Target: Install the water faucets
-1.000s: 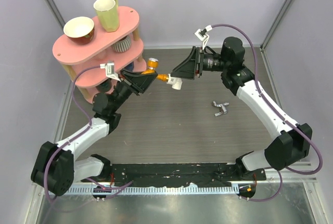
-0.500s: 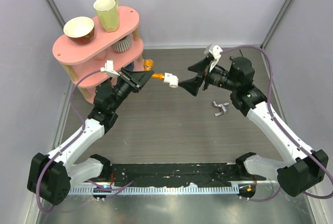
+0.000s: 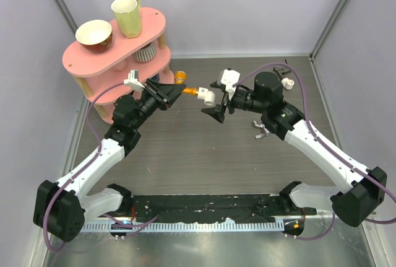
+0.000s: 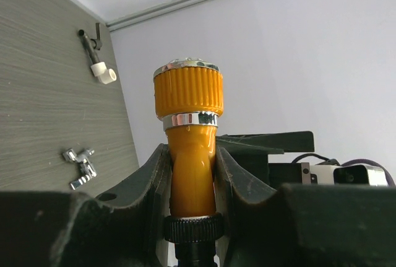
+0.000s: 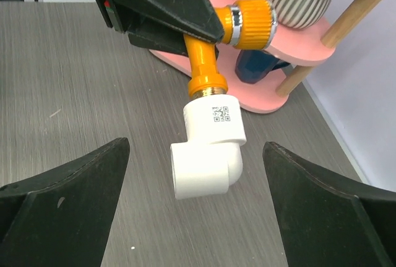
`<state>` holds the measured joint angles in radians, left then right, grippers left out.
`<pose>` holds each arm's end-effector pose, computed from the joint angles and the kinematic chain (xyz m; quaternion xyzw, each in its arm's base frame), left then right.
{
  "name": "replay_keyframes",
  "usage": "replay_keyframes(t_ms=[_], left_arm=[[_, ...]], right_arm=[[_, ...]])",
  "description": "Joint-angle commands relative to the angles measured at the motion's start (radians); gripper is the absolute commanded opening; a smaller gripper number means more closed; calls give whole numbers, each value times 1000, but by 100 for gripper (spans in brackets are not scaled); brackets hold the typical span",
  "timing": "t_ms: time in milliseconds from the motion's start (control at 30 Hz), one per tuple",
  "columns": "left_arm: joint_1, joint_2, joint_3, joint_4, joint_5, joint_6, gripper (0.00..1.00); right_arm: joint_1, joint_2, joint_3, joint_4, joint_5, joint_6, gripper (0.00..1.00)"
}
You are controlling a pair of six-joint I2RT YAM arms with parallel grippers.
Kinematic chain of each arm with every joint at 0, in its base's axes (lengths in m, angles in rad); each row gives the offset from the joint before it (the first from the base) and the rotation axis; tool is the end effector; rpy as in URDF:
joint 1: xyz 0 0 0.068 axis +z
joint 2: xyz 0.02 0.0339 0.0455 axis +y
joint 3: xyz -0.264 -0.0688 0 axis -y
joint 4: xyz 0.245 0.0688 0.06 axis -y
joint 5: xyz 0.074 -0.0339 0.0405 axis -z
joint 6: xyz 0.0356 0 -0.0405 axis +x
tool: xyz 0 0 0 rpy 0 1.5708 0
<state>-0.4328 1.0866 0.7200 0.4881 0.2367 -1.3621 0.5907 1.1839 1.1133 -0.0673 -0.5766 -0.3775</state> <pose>0.2281 -0.1146 0.3285 -0.2159 0.6281 -0.6300 0.4025 0.2150 0.1675 0.3863 -0.5018 0.5530 0.2802 0.6032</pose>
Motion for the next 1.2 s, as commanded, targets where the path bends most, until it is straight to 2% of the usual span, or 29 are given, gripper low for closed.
replay_keyframes(t_ms=[0, 133, 233, 267, 333, 367, 400, 467, 500, 600, 667, 700, 800, 867, 967, 1000, 1067, 1167], left_arm=[[-1, -11, 56, 55, 27, -25, 0], [-3, -16, 56, 61, 36, -25, 0], [-1, -14, 56, 64, 42, -22, 0], [-1, -13, 56, 67, 46, -22, 0], [-1, -8, 58, 76, 56, -17, 0], [-1, -7, 58, 79, 59, -11, 0], [-1, -5, 58, 104, 65, -2, 0], [-1, -4, 56, 125, 78, 44, 0], [-1, -1, 53, 168, 82, 64, 0], [-1, 2, 44, 268, 131, 197, 0], [-1, 4, 36, 317, 196, 338, 0], [-1, 3, 29, 357, 219, 378, 0], [-1, 1, -2, 443, 309, 549, 0], [-1, 1, -28, 489, 355, 642, 0], [0, 10, -25, 535, 415, 692, 0], [0, 15, -21, 555, 470, 704, 0], [0, 28, -14, 582, 506, 704, 0], [0, 35, -10, 632, 539, 686, 0]], right_arm=[[17, 25, 59, -3, 49, -70, 94], [20, 43, 68, 7, 57, -67, 85], [20, 57, 80, 12, 49, -48, 67], [20, 60, 86, 12, 43, -37, 54], [20, 62, 97, 20, 14, -11, 43], [20, 63, 100, 20, 5, 17, 28], [20, 66, 108, 23, -2, 41, 19], [20, 72, 120, 23, -9, 125, 3], [18, 75, 129, 24, -15, 158, 1], [15, 85, 154, 46, -49, 335, 1], [6, 89, 169, 57, -95, 443, 1], [3, 92, 184, 63, -110, 557, 1], [-25, 102, 195, 180, -205, 730, 1], [-52, 121, 198, 231, -250, 920, 1], [-90, 149, 166, 372, -330, 1185, 1], [-97, 154, 148, 496, -357, 1251, 1], [-114, 174, 119, 590, -380, 1421, 1], [-120, 194, 106, 682, -413, 1534, 1]])
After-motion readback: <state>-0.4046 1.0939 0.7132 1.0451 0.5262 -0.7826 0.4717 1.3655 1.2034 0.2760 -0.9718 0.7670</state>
